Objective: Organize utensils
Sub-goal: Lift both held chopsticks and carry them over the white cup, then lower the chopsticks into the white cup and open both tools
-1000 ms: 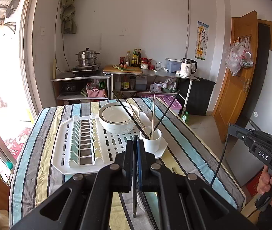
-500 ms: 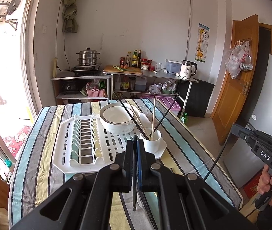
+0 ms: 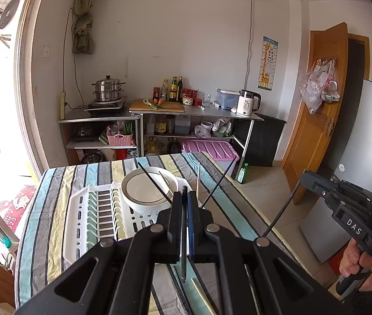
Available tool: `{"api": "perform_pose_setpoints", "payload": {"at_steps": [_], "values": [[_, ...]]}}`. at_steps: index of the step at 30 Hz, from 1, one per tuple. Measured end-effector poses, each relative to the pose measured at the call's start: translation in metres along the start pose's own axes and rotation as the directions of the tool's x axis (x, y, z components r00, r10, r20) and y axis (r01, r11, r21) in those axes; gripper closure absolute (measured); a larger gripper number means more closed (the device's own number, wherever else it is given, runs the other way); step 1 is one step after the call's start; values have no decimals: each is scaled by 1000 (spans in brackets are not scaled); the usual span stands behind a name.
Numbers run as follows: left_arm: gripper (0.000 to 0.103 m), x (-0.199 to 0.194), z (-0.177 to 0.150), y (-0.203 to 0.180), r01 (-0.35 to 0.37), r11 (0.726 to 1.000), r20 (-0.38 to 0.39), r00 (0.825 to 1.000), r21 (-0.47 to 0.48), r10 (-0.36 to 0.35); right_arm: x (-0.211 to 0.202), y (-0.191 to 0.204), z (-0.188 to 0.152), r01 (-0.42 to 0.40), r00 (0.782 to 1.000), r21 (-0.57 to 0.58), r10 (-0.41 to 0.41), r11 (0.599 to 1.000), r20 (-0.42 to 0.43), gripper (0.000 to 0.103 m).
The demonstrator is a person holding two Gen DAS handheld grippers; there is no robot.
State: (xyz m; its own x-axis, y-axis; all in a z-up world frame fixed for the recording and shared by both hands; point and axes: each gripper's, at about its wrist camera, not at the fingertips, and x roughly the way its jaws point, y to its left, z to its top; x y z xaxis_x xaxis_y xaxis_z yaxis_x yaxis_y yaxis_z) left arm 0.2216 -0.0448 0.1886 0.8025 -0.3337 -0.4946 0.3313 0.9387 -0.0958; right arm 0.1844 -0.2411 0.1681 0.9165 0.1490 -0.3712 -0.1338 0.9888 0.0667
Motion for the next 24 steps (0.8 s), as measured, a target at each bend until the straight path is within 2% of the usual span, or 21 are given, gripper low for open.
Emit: {"api": "perform_pose_setpoints", "payload": {"at_steps": [13, 24], "values": [[99, 34, 51, -7, 11, 1000, 15, 1000, 8, -12, 37, -1, 42, -34, 999, 6, 34, 999, 37, 101], [99, 66, 65, 2, 13, 1000, 1, 1000, -6, -13, 66, 0, 58, -53, 998, 1, 53, 999, 46, 101]]}}
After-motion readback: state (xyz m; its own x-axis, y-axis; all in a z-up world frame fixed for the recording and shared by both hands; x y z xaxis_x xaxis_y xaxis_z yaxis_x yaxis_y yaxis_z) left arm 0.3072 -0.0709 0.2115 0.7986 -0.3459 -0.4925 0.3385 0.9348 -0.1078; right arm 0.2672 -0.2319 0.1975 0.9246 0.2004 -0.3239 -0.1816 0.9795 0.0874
